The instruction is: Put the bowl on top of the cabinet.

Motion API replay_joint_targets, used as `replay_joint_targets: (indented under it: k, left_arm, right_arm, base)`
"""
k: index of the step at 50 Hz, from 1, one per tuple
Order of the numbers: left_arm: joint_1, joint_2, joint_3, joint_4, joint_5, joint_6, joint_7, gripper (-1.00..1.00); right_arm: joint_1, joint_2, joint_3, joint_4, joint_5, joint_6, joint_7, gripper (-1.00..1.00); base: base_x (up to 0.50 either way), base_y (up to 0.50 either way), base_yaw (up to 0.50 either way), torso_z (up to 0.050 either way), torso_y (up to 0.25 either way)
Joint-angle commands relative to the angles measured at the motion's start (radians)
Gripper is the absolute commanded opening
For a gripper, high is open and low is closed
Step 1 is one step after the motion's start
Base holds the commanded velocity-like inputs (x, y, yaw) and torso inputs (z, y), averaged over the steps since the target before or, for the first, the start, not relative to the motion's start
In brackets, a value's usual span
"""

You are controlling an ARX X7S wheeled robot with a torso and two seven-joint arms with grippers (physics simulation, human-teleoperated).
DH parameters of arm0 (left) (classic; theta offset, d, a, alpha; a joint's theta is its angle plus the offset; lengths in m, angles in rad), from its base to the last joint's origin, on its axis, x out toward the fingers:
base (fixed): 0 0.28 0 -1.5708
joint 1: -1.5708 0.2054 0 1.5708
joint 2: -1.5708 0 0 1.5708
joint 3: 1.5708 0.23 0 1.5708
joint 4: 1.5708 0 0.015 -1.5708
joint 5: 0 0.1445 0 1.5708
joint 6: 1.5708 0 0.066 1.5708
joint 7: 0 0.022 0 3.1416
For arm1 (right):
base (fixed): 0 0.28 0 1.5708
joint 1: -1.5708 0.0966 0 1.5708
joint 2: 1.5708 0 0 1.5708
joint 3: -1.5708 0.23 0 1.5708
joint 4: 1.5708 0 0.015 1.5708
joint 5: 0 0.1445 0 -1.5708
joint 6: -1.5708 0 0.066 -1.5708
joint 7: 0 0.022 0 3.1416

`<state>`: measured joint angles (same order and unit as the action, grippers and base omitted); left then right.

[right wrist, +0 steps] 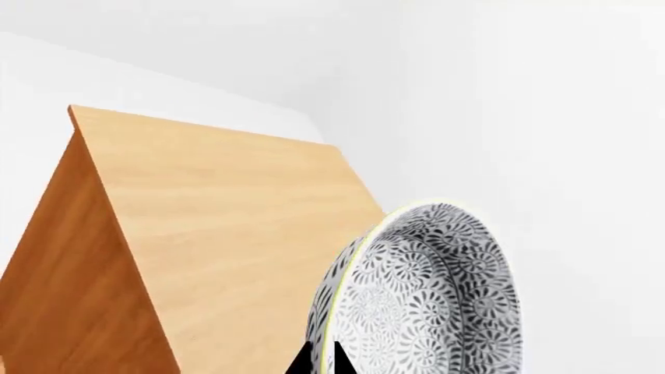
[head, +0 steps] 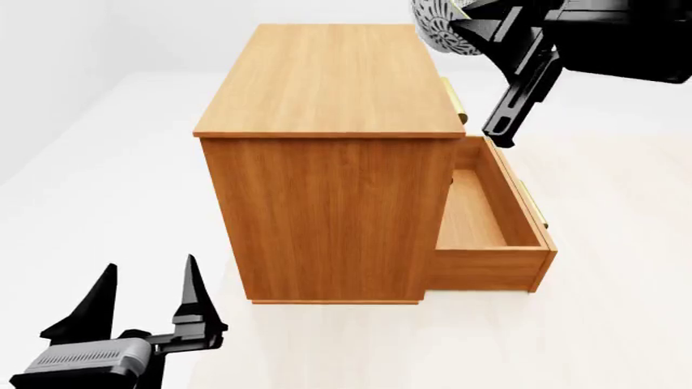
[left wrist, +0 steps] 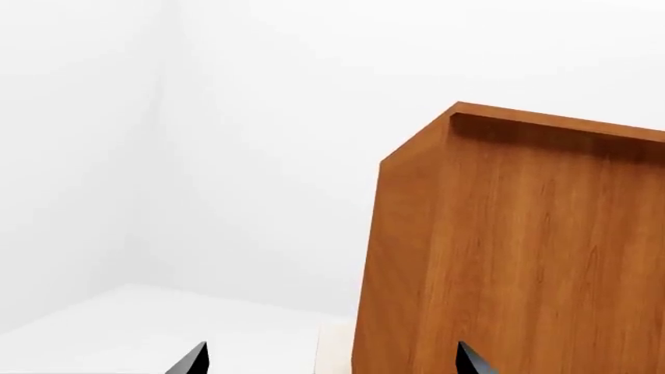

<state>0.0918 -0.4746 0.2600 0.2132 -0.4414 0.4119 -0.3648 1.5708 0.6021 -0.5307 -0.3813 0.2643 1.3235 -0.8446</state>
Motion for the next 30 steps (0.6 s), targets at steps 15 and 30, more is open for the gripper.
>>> replay_joint_targets:
  k: [15,30]
  left_arm:
    - [-0.023,0.000,0.004,-0.015,-0.013,-0.017,0.002,1.00]
    - [-0.021,-0.007,0.001,-0.010,-0.019,-0.020,0.000,1.00]
  right_arm:
    - [0.004,0.013,-0.054,0.052,-0.022,-0.005,0.003,-1.00]
    - [-0.019,0.017,-0.078,0.064,-0.018,-0.019,0.002,-1.00]
  base:
    - [0.00,0.00,0.00,0.000,0.001]
    - [0.00,0.00,0.00,0.000,0.001]
